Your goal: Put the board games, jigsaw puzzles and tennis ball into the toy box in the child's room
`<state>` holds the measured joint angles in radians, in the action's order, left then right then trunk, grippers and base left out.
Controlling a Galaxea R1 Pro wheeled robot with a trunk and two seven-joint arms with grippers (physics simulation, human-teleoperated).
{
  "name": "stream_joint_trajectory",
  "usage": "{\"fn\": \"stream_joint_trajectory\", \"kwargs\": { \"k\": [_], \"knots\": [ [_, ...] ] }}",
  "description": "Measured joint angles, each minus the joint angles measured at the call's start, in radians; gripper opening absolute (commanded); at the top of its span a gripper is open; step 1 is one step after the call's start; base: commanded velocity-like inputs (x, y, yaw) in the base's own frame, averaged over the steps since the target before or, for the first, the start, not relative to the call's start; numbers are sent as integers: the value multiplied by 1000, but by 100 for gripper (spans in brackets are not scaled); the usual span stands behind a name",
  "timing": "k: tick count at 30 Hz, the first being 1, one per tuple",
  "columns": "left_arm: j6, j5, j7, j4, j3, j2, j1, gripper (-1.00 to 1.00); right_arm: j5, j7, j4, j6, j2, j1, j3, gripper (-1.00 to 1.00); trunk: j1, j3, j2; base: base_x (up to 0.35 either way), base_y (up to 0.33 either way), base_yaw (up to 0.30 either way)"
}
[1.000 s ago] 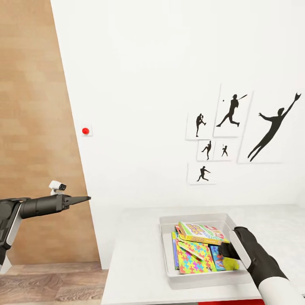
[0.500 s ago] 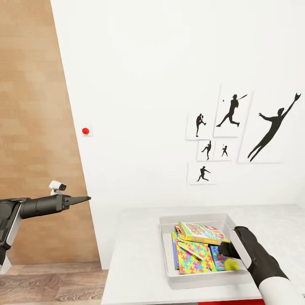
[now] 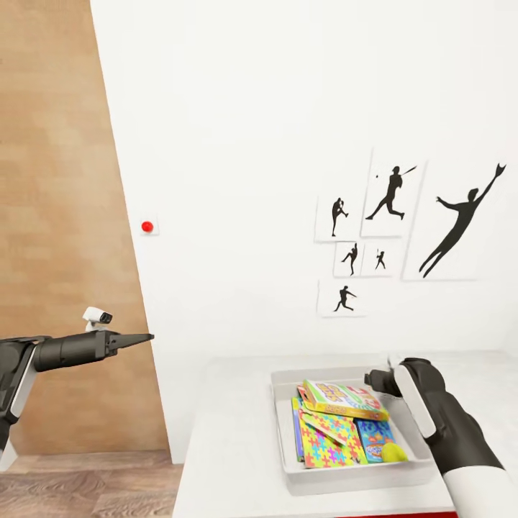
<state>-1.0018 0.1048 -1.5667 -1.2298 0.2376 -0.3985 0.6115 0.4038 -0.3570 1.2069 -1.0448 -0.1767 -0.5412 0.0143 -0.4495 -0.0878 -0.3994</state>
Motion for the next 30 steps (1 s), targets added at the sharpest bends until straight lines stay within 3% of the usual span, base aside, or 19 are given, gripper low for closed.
{"fn": "stream_joint_trajectory", "kwargs": {
  "k": [4,8,11,16,19,21,26,30],
  "knots": [
    [0,0,0,1,0,0,0,100,27,1,78,0,2,1,0,100,0,-6,0,0,0,0],
    [0,1,0,1,0,0,0,100,95,1,162,0,3,26,1,100,0,-13,0,0,0,0],
    [0,1,0,1,0,0,0,100,200,1,266,0,2,75,4,100,0,-17,0,0,0,0],
    [0,1,0,1,0,0,0,100,364,16,357,0,11,134,53,100,0,-26,0,0,0,0],
    [0,2,0,1,0,0,0,100,480,108,372,1,17,149,73,100,0,-30,0,0,0,0],
    [0,2,0,1,0,0,0,100,519,205,375,36,20,153,77,100,0,-34,0,0,0,0],
    [0,2,0,1,0,0,0,100,558,427,372,165,22,190,72,100,0,-42,0,-71,0,0],
    [0,2,0,1,0,0,0,100,553,528,359,233,22,229,71,100,-1,-48,0,-234,0,0]
  ]
}}
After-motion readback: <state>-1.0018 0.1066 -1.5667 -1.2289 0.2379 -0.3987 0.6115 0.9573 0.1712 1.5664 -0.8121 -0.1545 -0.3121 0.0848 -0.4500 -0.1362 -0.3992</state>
